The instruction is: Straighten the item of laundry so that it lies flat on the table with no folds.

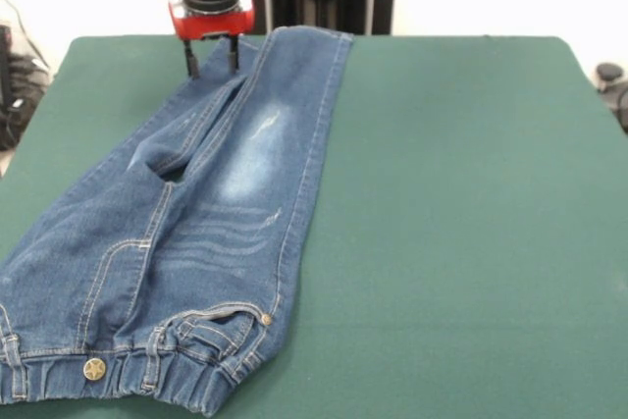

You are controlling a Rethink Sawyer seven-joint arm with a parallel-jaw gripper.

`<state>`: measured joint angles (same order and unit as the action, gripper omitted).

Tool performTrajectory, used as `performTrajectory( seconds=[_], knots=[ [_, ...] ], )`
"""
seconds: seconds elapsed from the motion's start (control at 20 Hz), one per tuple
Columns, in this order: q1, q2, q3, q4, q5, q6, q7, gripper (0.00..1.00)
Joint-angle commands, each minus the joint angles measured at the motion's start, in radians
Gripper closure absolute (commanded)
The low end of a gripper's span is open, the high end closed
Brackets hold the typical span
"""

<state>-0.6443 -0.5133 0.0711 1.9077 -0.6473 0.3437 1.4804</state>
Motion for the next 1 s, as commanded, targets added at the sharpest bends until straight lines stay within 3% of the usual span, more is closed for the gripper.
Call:
performTrajectory(
  seconds=[0.05, 0.55, 1.0],
  knots=[
    [0.055, 0.057, -0.021, -0.072, -0.006, -0.038, 0.153, 0.0],
    [0.09, 0.061, -0.072, -0.092, 0.015, -0.027, 0.168, 0.0],
    [0.115, 0.114, -0.109, -0.121, 0.028, -0.11, 0.212, 0.0]
  ],
)
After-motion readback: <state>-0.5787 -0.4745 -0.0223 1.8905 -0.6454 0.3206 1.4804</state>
